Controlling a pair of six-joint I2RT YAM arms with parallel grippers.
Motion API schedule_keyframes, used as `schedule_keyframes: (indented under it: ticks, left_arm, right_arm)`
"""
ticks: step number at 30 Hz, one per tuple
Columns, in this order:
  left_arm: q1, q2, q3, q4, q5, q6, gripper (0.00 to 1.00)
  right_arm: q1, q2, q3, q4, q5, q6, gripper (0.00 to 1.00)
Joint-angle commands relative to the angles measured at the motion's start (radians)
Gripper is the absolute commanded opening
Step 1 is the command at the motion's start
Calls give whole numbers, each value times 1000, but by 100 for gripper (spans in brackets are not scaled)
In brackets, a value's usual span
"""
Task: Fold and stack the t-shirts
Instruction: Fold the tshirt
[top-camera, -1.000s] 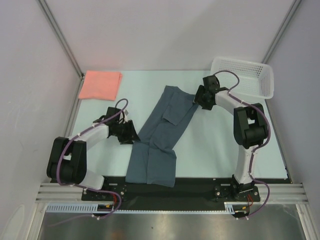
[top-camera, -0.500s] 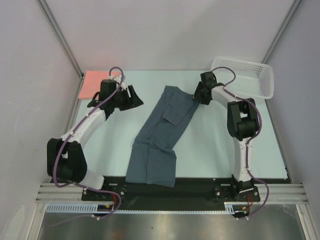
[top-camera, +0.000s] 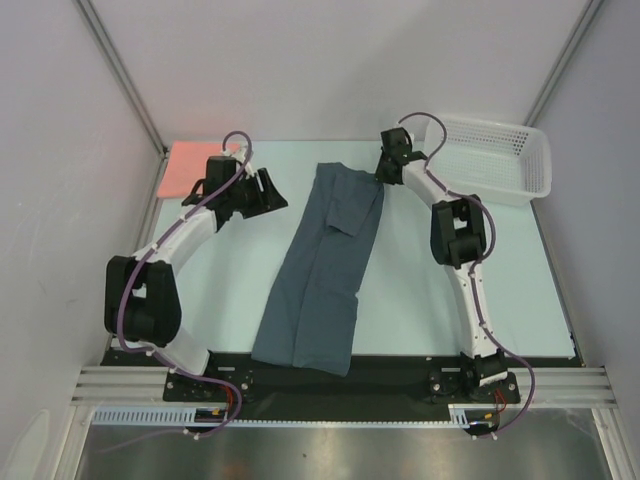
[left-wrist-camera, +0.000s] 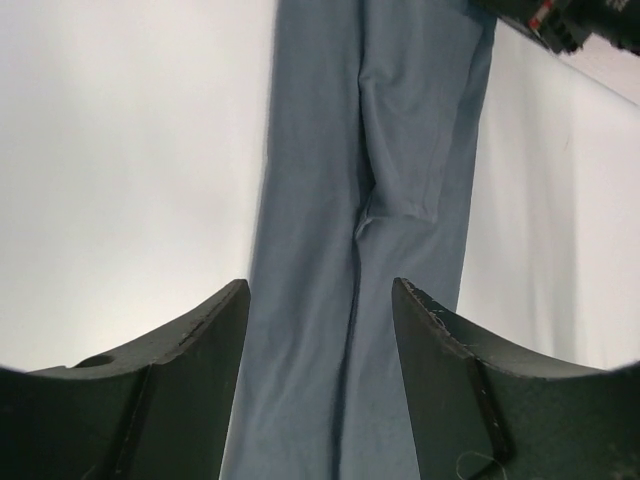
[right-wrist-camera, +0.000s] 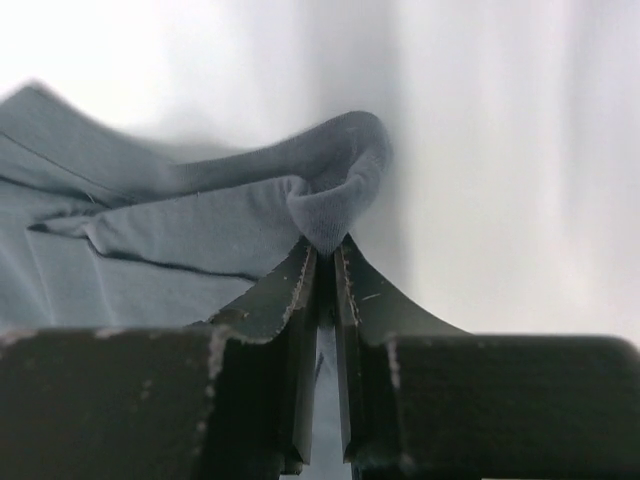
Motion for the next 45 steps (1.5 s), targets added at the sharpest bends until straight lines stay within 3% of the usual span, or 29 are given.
schedule_keyframes:
  ticks: [1, 10, 15, 21, 24, 25, 28, 31, 35, 39, 42, 45]
  left_arm:
    - [19, -12, 8, 33, 36, -13, 64]
    - [21, -32, -79, 35, 106, -35, 67]
    - [16, -106, -268, 55, 113, -76, 68]
    - [15, -253, -463, -25, 82, -79, 73]
    - [15, -313, -527, -88, 73, -105, 73]
    - [16, -331, -543, -105, 71, -114, 73]
    - [16, -408, -615, -109, 86, -153, 74]
    - [13, -413, -658, -122, 132, -171, 73]
    - [4, -469, -685, -158, 162, -208, 70]
    - [-7, -542, -682, -233, 70, -259, 69]
    - [-24, -519, -696, -257, 69, -276, 66]
    - [-103, -488, -687, -286, 16, -283, 64]
  right_arm:
    - [-15, 107, 270, -16, 42, -74, 12]
    - [-60, 261, 382, 278, -171, -152, 18]
    - [-60, 295, 470, 301, -185, -140, 27]
    - [-26, 166, 489, 124, -174, -141, 62]
    - [-3, 36, 435, -34, -139, -123, 95]
    - [-2, -1, 423, -77, -139, -98, 100]
    - [3, -155, 281, -180, -232, -14, 100]
    - [15, -332, 0, -205, -418, 20, 100]
    - [98, -599, -334, -288, -444, -37, 100]
    - [153, -988, -881, -177, -580, 59, 97]
    - [179, -1161, -1197, -92, -648, 167, 91]
    - [224, -1353, -1362, -26, -684, 266, 81]
